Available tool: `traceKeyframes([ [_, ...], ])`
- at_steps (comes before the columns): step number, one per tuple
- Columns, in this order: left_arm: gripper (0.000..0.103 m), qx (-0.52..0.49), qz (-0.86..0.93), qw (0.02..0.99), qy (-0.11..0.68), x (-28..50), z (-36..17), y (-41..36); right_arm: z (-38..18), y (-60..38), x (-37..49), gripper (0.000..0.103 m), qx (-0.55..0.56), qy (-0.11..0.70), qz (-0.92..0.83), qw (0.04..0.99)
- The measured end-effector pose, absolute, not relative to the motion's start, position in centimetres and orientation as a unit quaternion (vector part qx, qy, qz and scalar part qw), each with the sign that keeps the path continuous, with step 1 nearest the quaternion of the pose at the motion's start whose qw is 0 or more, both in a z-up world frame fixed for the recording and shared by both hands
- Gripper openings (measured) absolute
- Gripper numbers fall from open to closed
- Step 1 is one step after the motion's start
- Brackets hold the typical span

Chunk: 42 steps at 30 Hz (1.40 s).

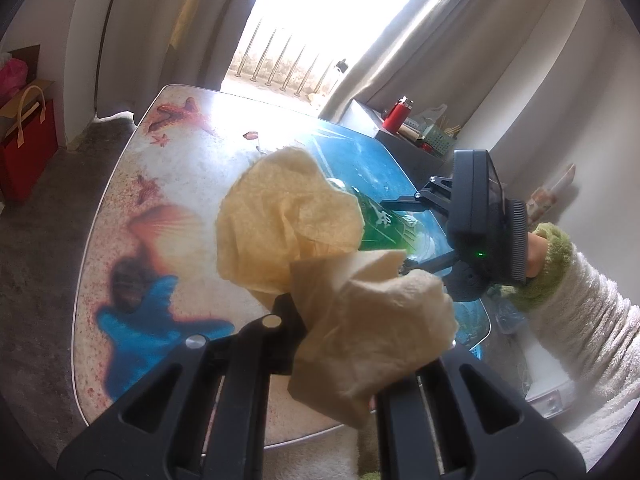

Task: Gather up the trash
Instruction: 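Close the right tool on the green plastic bottle and lift it, then carry the paper in the left tool while the right tool carries the bottle to the wastebasket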

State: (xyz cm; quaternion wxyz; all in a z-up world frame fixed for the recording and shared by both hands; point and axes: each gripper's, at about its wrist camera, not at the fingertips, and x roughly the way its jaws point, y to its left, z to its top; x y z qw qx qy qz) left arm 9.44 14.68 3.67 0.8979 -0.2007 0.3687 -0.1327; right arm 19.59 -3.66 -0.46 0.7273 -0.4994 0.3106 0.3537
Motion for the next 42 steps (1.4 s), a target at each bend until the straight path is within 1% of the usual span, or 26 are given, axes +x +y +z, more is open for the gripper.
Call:
traceKeyframes([
  [5,0.007,-0.196,-0.141,0.899,0.365,9.7,4.0,13.9,1.7,-7.8,17.9,0.059,-0.461,0.318,0.315,0.766],
  [8,0.007,-0.192,-0.149,0.9,0.361,9.8,4.3,13.3,4.3,-11.0,17.2,0.057,-0.401,0.32,0.282,0.811],
  [12,0.007,-0.187,-0.161,0.902,0.356,10.1,4.8,12.2,8.5,-16.1,15.8,0.056,-0.256,0.321,0.251,0.877],
  [16,0.007,-0.175,-0.178,0.902,0.352,10.5,5.5,10.7,10.7,-20.6,14.0,0.056,-0.101,0.325,0.228,0.912],
  [20,0.007,-0.157,-0.196,0.903,0.35,11.0,6.3,8.7,10.9,-24.3,12.0,0.056,0.028,0.329,0.215,0.919],
  [25,0.007,-0.133,-0.22,0.9,0.353,11.8,6.8,5.8,9.1,-27.4,10.0,0.055,0.139,0.342,0.196,0.908],
  [32,0.007,-0.088,-0.242,0.894,0.366,12.6,6.5,0.9,6.3,-30.3,7.4,0.055,0.213,0.36,0.171,0.892],
  [42,0.007,-0.034,-0.25,0.89,0.379,13.1,5.2,-3.8,3.7,-32.0,6.4,0.055,0.253,0.383,0.147,0.876],
])
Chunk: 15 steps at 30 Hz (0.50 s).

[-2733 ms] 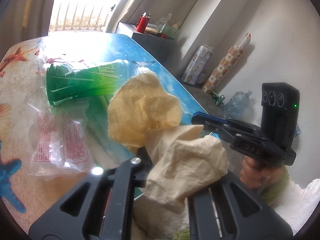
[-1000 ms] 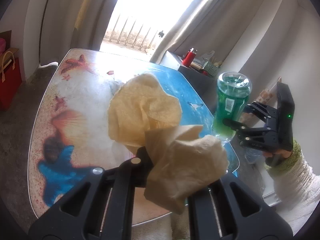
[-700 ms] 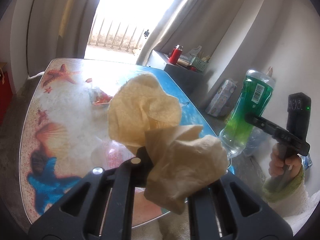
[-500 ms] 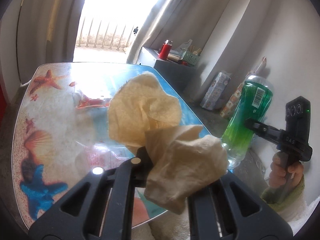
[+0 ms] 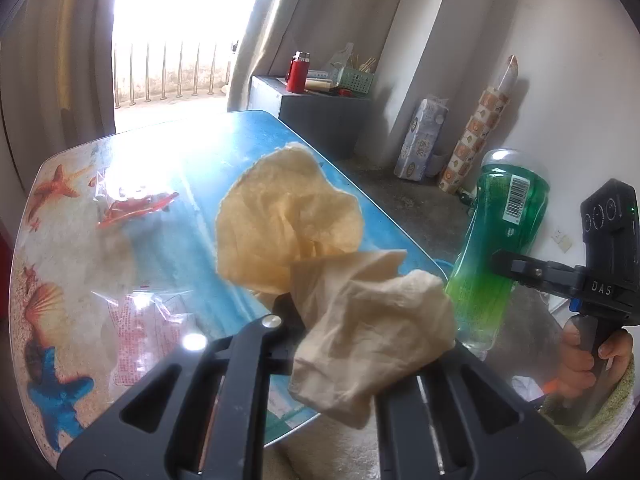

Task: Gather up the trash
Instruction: 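Carry the paper in the left tool while the right tool carries the bottle to the wastebasket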

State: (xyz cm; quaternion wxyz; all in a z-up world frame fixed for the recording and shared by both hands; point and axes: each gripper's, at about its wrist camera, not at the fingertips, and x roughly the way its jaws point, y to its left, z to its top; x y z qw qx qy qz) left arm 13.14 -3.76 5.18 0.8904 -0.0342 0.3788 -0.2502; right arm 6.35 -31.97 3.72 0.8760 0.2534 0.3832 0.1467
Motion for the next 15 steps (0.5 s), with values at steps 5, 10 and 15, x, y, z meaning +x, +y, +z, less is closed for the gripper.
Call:
traceKeyframes([
  [5,0.007,-0.011,-0.242,0.893,0.378,13.0,4.8,-5.1,3.0,-32.2,5.9,0.055,0.266,0.388,0.149,0.87],
  [10,0.007,0.0,-0.232,0.897,0.377,12.5,4.9,-5.8,2.7,-32.4,6.2,0.056,0.273,0.391,0.153,0.865],
  [15,0.007,0.009,-0.223,0.9,0.375,12.0,5.0,-6.0,2.5,-32.8,6.8,0.056,0.277,0.394,0.155,0.863],
])
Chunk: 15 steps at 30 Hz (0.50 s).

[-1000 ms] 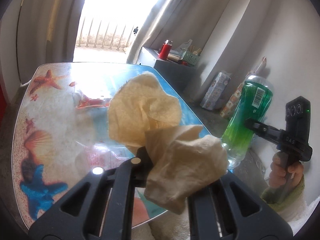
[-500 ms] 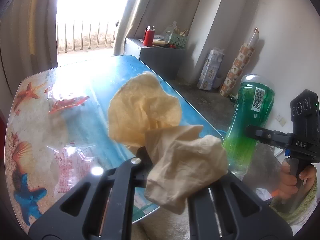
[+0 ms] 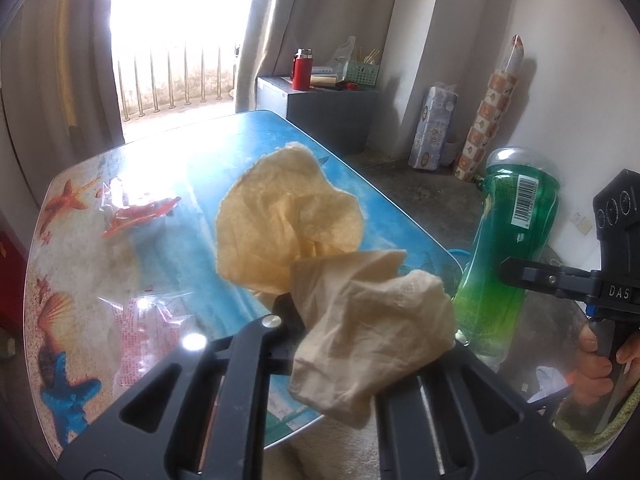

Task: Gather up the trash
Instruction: 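Carry the paper in the left tool while the right tool carries the bottle to the wastebasket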

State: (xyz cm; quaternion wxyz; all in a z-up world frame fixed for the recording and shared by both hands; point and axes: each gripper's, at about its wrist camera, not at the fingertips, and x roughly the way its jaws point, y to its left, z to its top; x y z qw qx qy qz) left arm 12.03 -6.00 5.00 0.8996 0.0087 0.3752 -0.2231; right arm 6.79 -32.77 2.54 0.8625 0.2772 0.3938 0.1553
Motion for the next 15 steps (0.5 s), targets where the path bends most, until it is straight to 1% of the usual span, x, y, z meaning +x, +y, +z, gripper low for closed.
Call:
traceKeyframes([
  [15,0.007,0.035,-0.214,0.908,0.358,10.0,6.1,-8.0,2.4,-34.1,5.0,0.056,0.292,0.378,0.149,0.866],
])
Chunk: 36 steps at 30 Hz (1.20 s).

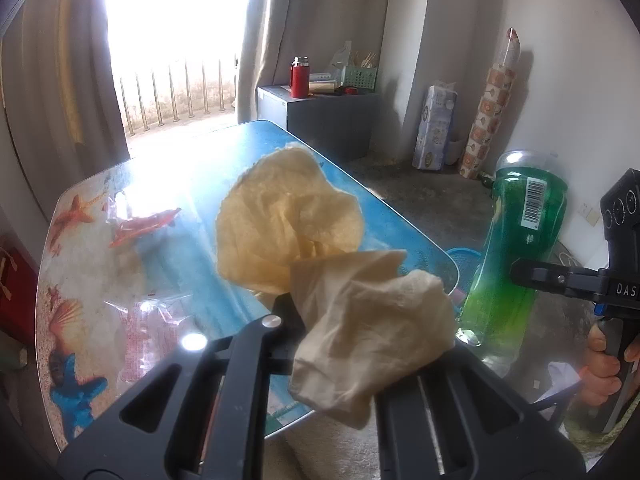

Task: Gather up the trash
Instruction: 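Carry the paper in the left tool while the right tool carries the bottle to the wastebasket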

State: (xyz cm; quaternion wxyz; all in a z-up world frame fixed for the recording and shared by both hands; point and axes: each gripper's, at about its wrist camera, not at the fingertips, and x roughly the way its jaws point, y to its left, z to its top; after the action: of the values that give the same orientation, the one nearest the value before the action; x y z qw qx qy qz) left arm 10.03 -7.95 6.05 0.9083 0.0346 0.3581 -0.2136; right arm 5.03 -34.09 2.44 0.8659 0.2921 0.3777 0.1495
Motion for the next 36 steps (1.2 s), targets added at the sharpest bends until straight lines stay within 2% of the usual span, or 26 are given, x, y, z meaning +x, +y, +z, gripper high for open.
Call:
traceKeyframes([
  [12,0.007,0.067,-0.243,0.906,0.341,7.5,6.8,-12.9,1.9,-39.2,0.3,0.056,0.319,0.35,0.105,0.874],
  [26,0.007,0.108,-0.356,0.867,0.332,6.3,6.6,-23.3,-0.6,-50.0,-9.1,0.056,0.368,0.313,-0.063,0.873],
  [31,0.007,0.114,-0.413,0.828,0.36,7.5,5.1,-28.6,-2.6,-53.2,-9.8,0.056,0.39,0.314,-0.107,0.859],
  [36,0.007,0.083,-0.457,0.774,0.43,10.7,1.8,-34.4,-5.0,-56.6,-8.4,0.056,0.406,0.324,-0.123,0.845],
])
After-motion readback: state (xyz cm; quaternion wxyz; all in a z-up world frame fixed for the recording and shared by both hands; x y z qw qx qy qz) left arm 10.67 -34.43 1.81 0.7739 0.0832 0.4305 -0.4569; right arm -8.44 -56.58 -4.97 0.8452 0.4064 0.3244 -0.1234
